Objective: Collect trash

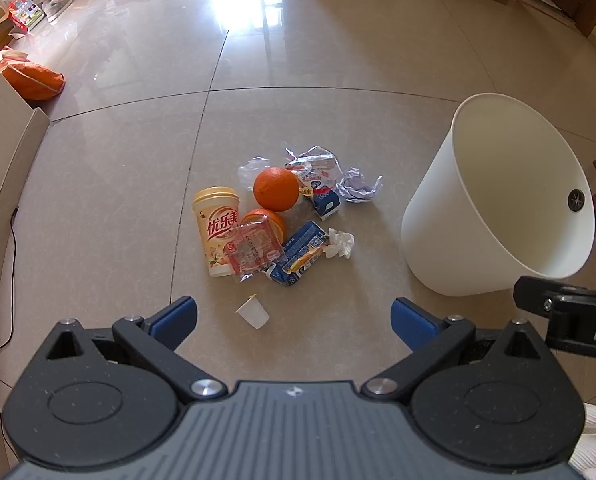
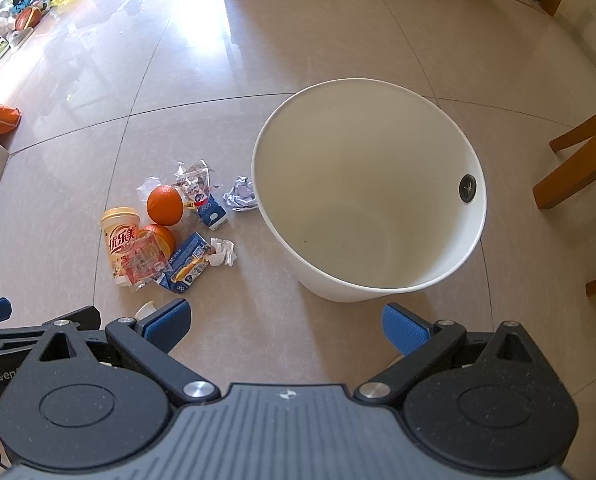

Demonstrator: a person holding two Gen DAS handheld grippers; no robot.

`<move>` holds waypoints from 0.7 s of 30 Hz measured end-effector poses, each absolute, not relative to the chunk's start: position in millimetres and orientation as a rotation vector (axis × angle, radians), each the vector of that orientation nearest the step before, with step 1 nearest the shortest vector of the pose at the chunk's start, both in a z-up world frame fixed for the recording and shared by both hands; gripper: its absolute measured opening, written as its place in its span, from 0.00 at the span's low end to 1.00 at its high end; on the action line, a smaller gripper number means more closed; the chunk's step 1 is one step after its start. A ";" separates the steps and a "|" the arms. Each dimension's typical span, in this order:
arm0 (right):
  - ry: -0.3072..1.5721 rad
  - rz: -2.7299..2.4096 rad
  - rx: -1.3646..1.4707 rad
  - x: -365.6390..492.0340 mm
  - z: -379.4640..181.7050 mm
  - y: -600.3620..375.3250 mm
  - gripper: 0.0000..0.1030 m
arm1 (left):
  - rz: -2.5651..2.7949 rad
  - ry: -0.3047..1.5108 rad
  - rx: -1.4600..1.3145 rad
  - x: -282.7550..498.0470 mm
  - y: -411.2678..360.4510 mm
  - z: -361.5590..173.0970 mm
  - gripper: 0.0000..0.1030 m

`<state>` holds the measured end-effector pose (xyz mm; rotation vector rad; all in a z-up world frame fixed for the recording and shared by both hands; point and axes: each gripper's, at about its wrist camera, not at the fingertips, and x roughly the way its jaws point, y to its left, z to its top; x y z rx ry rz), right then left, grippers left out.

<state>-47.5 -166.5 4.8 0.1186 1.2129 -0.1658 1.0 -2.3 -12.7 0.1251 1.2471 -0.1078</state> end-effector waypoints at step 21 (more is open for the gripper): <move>1.210 -0.164 0.125 -46.9 6.2 -166.9 1.00 | -0.118 1.247 0.126 2.2 -5.0 -15.0 0.99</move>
